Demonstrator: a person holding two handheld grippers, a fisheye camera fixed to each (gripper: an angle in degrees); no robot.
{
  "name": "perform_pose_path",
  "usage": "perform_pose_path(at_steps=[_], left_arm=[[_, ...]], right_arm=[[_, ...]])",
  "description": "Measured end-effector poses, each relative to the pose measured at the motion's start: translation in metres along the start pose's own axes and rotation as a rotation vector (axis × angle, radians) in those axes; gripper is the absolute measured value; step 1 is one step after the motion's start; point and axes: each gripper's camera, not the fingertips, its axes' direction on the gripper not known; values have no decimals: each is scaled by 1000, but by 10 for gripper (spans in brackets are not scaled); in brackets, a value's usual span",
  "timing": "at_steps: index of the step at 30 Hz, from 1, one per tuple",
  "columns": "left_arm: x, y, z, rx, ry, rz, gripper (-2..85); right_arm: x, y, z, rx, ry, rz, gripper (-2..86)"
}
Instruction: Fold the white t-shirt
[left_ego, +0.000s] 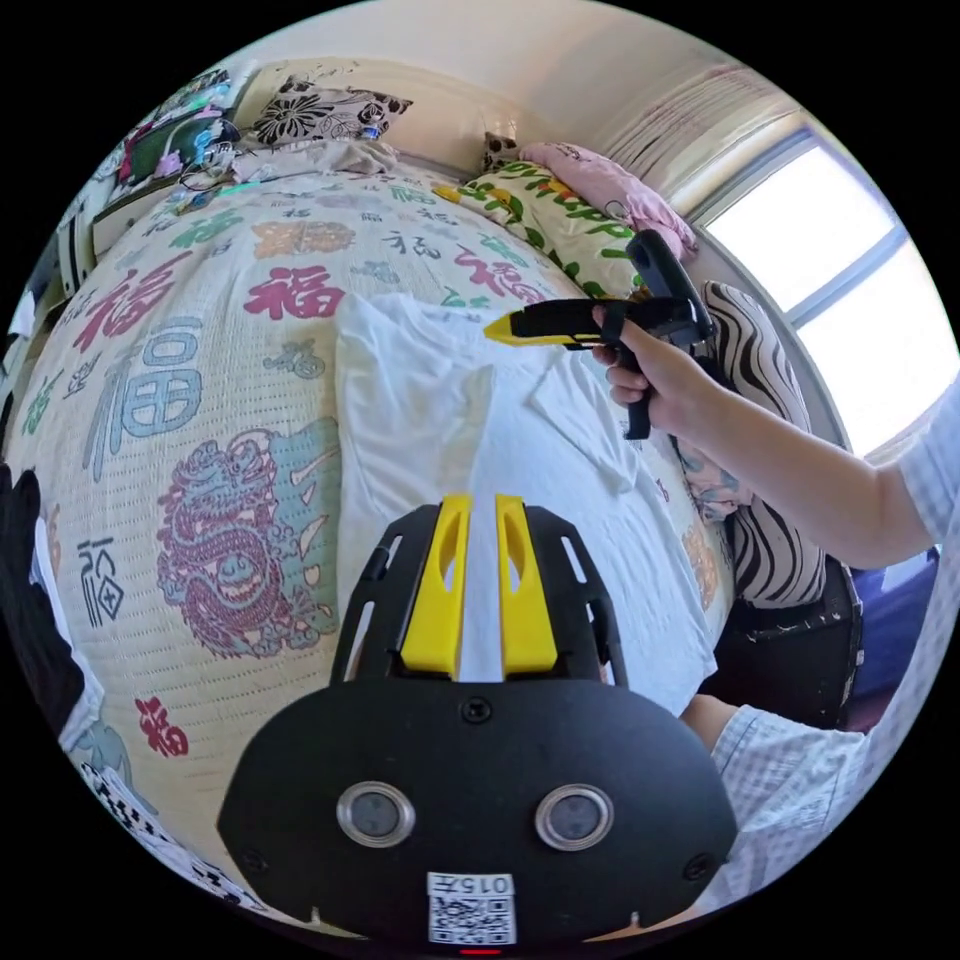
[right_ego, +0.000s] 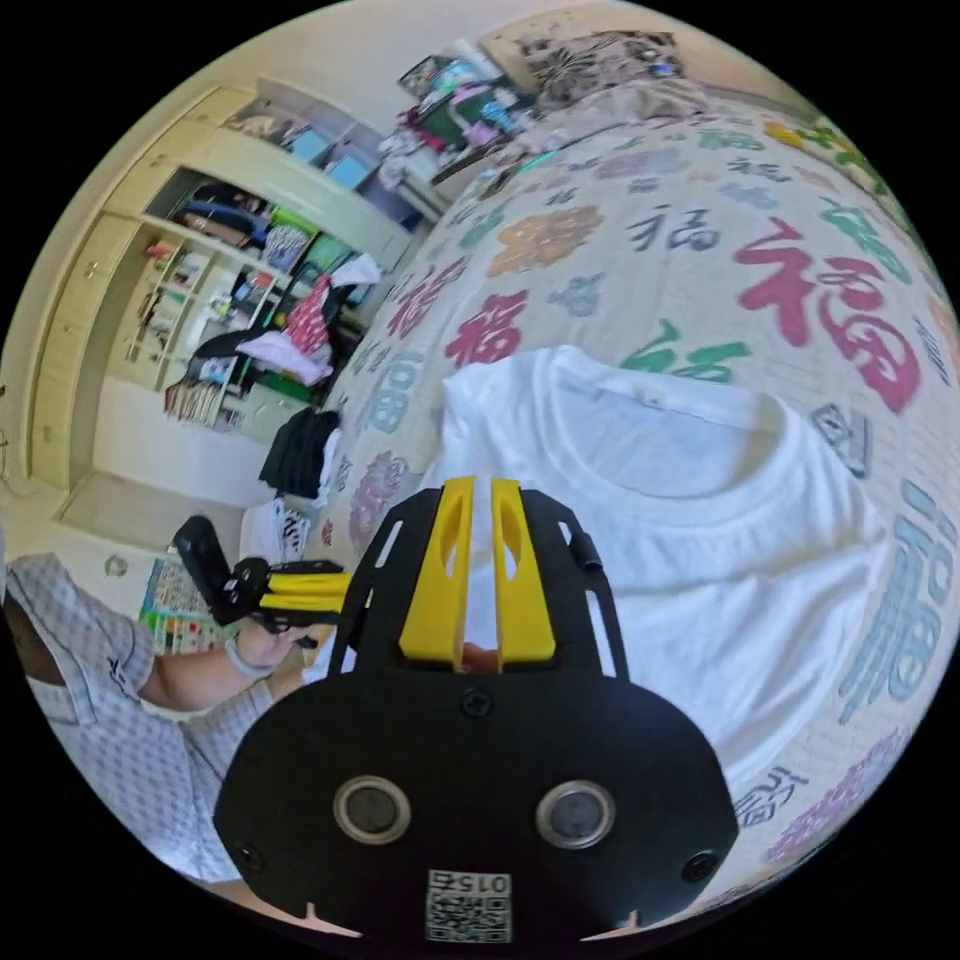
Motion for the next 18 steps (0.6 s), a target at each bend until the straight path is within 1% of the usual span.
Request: perform_pose_path(at_steps=[2, 3, 4, 6, 8, 9, 10, 11, 13, 15, 16, 18], left_arm=[[-6, -7, 16, -23, -9, -19, 43], [-11, -11, 28, -57, -11, -26, 40], [-13, -13, 34, -85, -12, -24, 38], [-20, -22, 41, -136, 64, -10, 33], [-21, -38, 35, -129, 134, 39, 37], [-21, -55, 27, -105, 141, 99, 46], [-22, -65, 23, -92, 123, 123, 51], [-25, -88, 17, -68, 78, 154, 73], [-33, -127, 17, -51, 26, 179, 99], [-44, -175, 37, -96, -39, 193, 114], [-47, -185, 45, -116, -44, 191, 115], [-50, -216, 76, -217, -27, 198, 116]], right_arm=[[7, 1, 15, -66, 16, 28, 5], [17, 6, 19, -102, 63, 77, 1], [27, 13, 17, -116, 46, 116, 1], [42, 27, -3, -58, -45, 173, 1], [47, 41, -35, 27, -62, 131, 6], [50, 47, -60, 74, -32, 88, 14], [54, 52, -83, 96, 46, 51, 25], [57, 53, -93, 100, 96, 40, 43], [77, 52, -121, 65, 274, 50, 97], [97, 48, -128, 1, 323, 77, 115], [107, 44, -130, -32, 337, 94, 123], [118, 40, -127, -68, 342, 100, 130]])
